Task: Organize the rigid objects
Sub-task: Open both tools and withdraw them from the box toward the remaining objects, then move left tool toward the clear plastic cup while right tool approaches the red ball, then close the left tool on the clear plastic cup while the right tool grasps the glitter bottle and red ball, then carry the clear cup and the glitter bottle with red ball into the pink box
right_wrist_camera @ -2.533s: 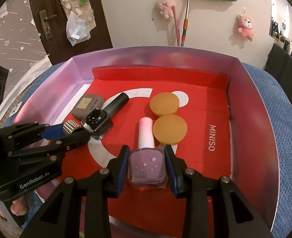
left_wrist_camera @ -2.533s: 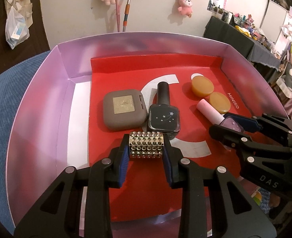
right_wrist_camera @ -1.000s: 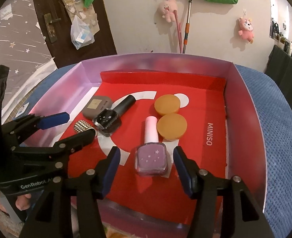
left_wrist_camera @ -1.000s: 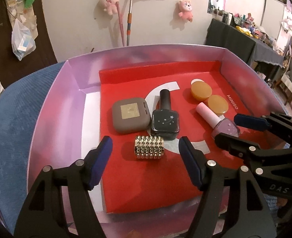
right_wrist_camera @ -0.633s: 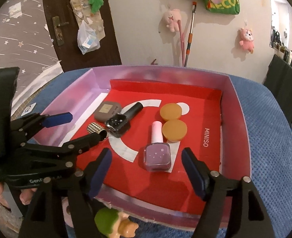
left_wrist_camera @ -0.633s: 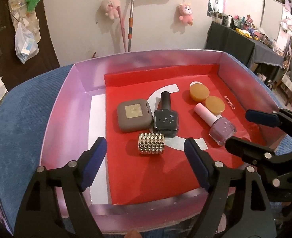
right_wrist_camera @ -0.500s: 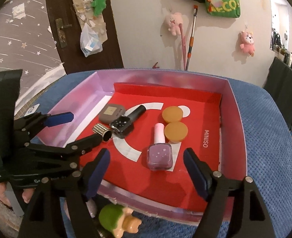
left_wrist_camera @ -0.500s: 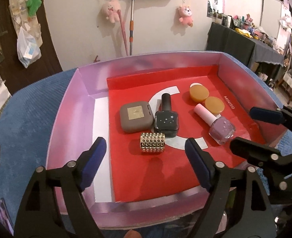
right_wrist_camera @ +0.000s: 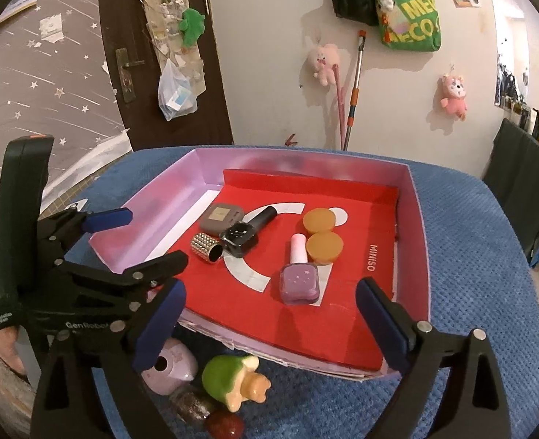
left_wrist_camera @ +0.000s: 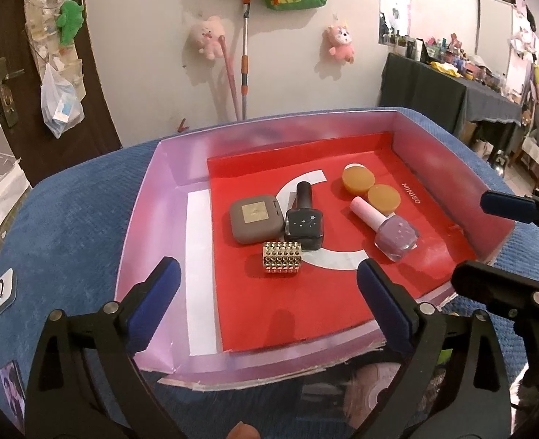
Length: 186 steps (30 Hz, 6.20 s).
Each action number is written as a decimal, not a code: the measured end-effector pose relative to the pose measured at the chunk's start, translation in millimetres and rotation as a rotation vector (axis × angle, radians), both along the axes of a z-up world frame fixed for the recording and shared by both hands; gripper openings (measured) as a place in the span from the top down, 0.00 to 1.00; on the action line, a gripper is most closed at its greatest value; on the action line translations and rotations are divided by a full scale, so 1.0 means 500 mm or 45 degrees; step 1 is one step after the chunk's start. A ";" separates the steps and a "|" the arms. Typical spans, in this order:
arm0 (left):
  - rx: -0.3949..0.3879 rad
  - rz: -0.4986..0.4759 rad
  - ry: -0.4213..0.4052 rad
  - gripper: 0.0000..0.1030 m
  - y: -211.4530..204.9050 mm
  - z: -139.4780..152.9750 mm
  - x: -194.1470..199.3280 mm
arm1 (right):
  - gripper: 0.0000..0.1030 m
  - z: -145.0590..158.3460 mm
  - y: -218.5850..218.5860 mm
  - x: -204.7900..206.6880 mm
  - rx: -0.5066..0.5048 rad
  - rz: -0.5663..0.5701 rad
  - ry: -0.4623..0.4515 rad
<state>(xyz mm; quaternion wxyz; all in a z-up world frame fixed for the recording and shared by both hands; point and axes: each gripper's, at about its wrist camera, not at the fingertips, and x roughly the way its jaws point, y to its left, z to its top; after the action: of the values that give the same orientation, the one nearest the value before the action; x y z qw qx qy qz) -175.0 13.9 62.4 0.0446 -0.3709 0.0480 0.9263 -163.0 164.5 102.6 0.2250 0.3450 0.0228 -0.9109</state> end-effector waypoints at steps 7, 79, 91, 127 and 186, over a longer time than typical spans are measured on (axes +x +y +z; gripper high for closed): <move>-0.008 0.009 0.016 0.04 -0.003 0.005 0.024 | 0.00 0.009 0.012 0.023 -0.048 0.008 0.019; 0.065 0.041 -0.033 0.04 -0.016 -0.061 0.163 | 0.21 -0.115 0.007 0.173 -0.079 -0.083 -0.078; 0.073 0.074 -0.058 0.04 -0.029 -0.083 0.127 | 0.21 -0.140 -0.013 0.161 -0.067 -0.083 -0.103; 0.106 -0.083 -0.113 0.49 0.001 -0.104 0.149 | 0.42 -0.143 -0.017 0.174 -0.117 -0.038 -0.119; 0.168 -0.036 0.020 0.69 -0.022 -0.021 0.163 | 0.42 -0.031 -0.018 0.161 -0.145 0.034 0.049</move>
<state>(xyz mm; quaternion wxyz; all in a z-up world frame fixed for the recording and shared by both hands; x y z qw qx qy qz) -93.3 2.7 51.8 0.0816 -0.3591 -0.0075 0.9297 -82.6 155.6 87.1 0.2559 0.3139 -0.0202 -0.9141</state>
